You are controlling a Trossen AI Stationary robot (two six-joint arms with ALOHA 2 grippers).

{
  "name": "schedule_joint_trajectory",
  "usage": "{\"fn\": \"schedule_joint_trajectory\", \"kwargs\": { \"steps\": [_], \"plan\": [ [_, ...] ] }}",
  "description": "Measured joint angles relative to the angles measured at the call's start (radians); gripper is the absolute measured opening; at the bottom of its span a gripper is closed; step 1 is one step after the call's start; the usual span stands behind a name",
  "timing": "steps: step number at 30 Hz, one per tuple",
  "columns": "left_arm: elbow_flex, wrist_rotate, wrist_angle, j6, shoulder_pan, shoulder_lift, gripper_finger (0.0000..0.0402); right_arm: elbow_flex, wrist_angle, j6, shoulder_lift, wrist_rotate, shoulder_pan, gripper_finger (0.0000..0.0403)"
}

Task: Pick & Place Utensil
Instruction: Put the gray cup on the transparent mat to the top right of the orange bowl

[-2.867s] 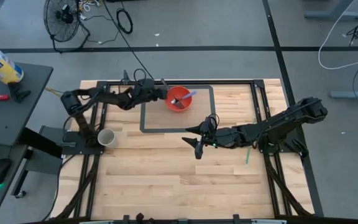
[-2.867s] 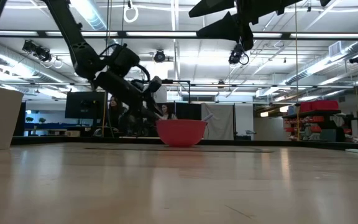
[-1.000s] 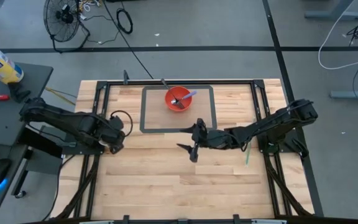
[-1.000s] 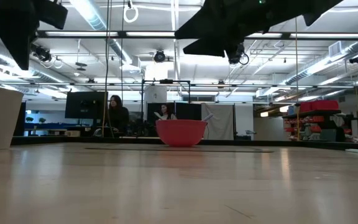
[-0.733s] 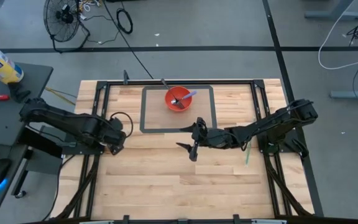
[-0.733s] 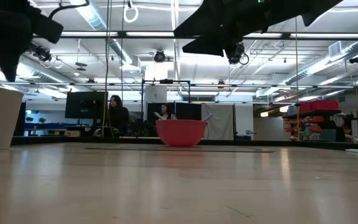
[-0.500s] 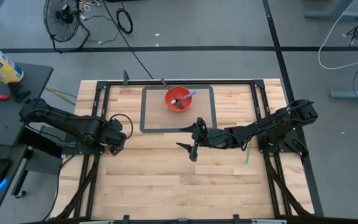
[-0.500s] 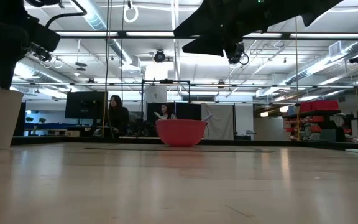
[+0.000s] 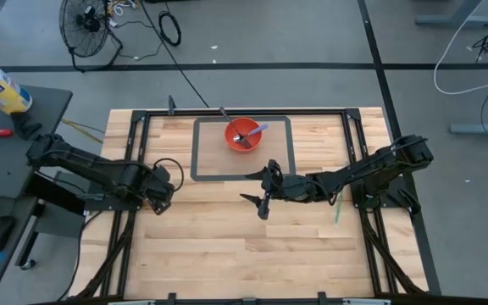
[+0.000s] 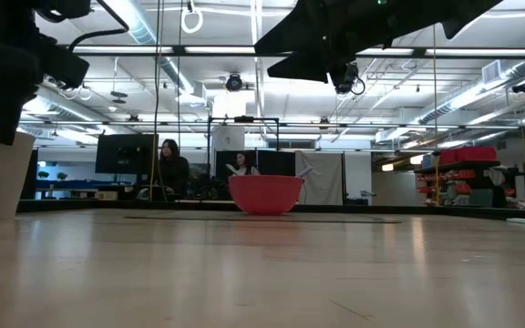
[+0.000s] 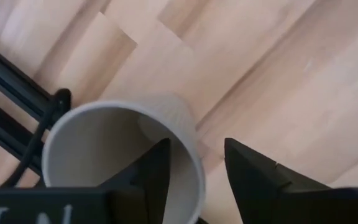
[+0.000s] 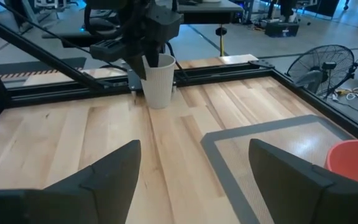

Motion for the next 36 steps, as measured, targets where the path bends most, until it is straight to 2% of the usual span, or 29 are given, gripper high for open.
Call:
{"fn": "schedule_joint_trajectory", "kwargs": {
  "steps": [5,13,21,26,32,36],
  "plan": [
    [-0.003,-0.057,0.001,0.003,0.0,0.0,0.0117,0.0,0.002,0.0,0.0,0.0,-0.009,0.0302],
    [-0.002,-0.07,0.099,0.114,-0.019,0.0,0.0015,0.0,0.003,0.0,0.0,0.0,-0.017,0.0302],
    [-0.002,-0.065,0.126,0.213,-0.018,0.0,0.0027,0.0,0.004,0.0,0.0,-0.001,-0.017,0.0302],
    [-0.003,-0.131,0.2,0.291,-0.018,0.0,0.0013,-0.001,0.004,0.0,0.0,-0.001,-0.017,0.0302],
    [-0.002,-0.051,0.239,0.369,-0.018,0.0,0.0025,-0.001,0.004,0.0,0.0,-0.001,-0.017,0.0302],
    [-0.002,-0.053,0.239,0.37,-0.018,0.0,0.004,-0.001,0.004,0.001,0.0,-0.001,-0.017,0.0302]
  ]
}}
